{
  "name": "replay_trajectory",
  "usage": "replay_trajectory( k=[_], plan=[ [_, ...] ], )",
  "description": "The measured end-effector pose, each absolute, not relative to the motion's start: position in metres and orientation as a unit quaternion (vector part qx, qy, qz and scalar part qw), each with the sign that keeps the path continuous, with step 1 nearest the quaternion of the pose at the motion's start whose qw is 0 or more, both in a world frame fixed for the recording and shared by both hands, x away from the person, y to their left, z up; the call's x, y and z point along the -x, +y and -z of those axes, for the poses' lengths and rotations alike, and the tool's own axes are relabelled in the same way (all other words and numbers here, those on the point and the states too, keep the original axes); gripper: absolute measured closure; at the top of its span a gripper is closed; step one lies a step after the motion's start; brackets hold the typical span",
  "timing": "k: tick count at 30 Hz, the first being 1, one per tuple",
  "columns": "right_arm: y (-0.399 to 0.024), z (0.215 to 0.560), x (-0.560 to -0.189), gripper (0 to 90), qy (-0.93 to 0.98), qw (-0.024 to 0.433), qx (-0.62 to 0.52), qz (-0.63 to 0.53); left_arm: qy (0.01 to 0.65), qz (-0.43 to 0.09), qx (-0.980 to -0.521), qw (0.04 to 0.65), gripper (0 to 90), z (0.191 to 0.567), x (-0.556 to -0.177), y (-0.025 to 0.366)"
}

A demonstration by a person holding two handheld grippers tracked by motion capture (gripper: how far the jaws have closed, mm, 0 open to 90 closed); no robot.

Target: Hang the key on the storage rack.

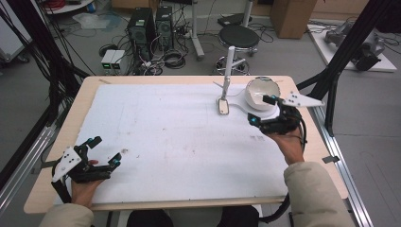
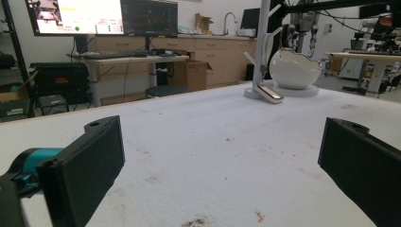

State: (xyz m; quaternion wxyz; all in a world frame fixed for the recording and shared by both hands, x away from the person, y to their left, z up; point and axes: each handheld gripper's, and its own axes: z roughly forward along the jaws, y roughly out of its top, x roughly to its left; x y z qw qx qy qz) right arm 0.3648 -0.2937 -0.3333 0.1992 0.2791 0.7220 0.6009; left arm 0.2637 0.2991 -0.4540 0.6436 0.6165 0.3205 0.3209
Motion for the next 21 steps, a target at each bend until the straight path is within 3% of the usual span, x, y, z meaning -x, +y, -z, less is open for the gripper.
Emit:
replay_trajectory(
  k=[10,21],
  plan=[
    [-0.327,0.390,-0.330,0.6,0.675,0.223,-0.296,-0.638,0.323,-0.323,-0.613,0.645,1.7,0.454,-0.263,0.299],
    [-0.326,0.435,-0.316,0.6,0.679,0.231,-0.291,-0.632,0.322,-0.323,-0.613,0.645,1.7,0.454,-0.263,0.299]
  ],
)
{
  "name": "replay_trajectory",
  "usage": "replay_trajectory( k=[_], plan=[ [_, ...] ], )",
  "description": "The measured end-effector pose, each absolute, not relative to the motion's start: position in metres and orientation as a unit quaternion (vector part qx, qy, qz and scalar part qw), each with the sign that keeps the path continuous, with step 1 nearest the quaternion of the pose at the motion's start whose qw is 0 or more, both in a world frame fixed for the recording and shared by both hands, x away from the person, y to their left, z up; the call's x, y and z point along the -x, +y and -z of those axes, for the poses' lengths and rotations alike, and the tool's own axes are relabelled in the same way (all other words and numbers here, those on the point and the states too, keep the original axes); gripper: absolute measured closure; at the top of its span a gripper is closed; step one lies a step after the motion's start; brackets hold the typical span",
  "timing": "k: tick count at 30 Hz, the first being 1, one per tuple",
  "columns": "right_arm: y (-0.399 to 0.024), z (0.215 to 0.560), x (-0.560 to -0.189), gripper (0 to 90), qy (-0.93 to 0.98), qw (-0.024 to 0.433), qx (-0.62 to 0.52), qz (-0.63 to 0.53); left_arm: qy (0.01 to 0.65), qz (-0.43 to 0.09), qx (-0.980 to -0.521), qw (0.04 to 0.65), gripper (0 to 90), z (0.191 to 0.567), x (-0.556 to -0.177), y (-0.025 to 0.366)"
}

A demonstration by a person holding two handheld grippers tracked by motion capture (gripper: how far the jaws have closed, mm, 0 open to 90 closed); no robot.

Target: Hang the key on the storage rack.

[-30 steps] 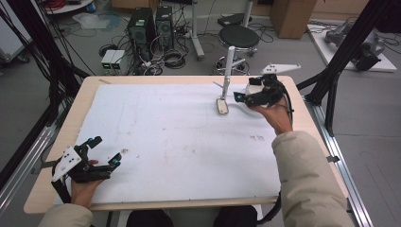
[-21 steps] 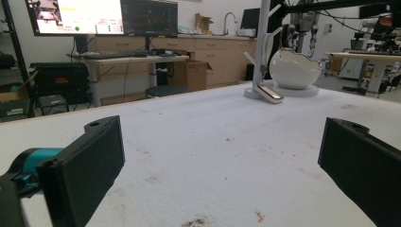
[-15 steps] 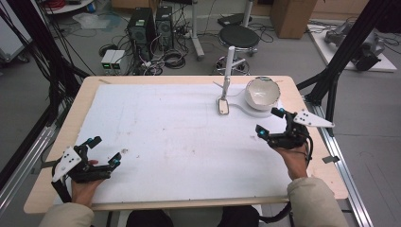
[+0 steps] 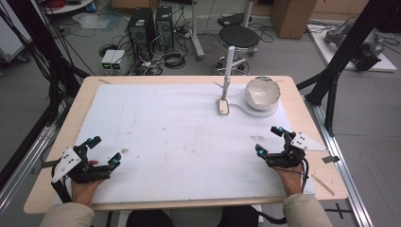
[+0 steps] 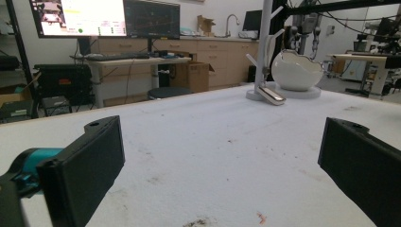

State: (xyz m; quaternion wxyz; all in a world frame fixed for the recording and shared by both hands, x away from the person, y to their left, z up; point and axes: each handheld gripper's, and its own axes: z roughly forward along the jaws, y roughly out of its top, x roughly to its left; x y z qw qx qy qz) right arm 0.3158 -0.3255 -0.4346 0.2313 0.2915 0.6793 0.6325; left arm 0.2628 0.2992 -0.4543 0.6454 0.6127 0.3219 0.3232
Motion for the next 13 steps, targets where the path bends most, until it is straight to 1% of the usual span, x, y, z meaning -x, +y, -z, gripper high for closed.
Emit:
replay_trajectory(
  k=[5,13],
  plan=[
    [-0.325,0.451,-0.314,0.5,0.676,0.220,-0.299,-0.637,0.322,-0.324,-0.611,0.646,1.7,0.454,-0.263,0.299],
    [-0.324,0.451,-0.311,0.6,0.673,0.233,-0.298,-0.636,0.321,-0.327,-0.609,0.647,1.7,0.455,-0.262,0.299]
  ],
)
